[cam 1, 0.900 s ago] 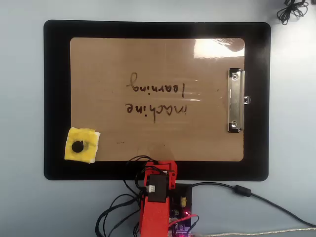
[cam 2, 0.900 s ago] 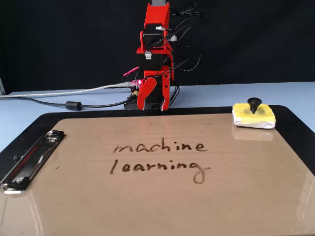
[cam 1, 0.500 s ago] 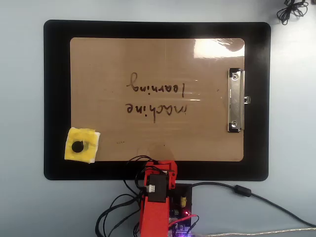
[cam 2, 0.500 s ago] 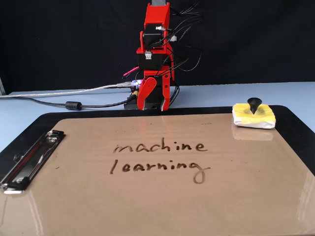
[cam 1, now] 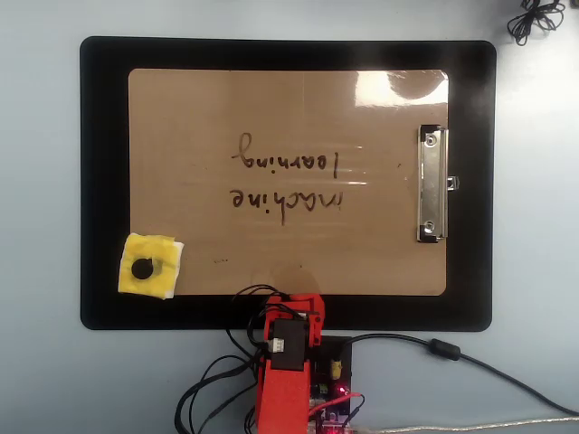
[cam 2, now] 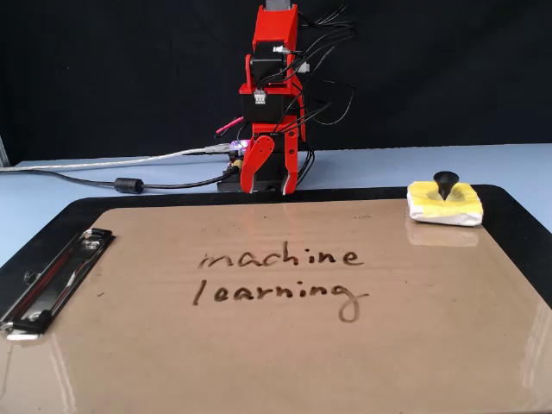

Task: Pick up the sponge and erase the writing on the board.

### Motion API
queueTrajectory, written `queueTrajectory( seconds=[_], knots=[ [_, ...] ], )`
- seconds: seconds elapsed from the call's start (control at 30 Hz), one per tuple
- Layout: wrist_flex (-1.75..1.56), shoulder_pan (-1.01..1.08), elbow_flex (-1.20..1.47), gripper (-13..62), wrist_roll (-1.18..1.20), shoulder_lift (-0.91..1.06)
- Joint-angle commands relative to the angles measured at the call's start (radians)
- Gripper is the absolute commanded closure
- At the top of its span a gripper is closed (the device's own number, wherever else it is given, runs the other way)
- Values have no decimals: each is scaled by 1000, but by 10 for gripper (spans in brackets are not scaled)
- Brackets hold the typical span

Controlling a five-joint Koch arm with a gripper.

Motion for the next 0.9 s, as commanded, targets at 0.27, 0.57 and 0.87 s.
queueTrajectory(
  seconds=[0.27, 0.57, 0.87],
  knots=[
    [21, 15, -2, 151, -9, 20],
    [17, -112, -32, 153, -14, 202],
    [-143, -746, -146, 154, -456, 252]
  ],
)
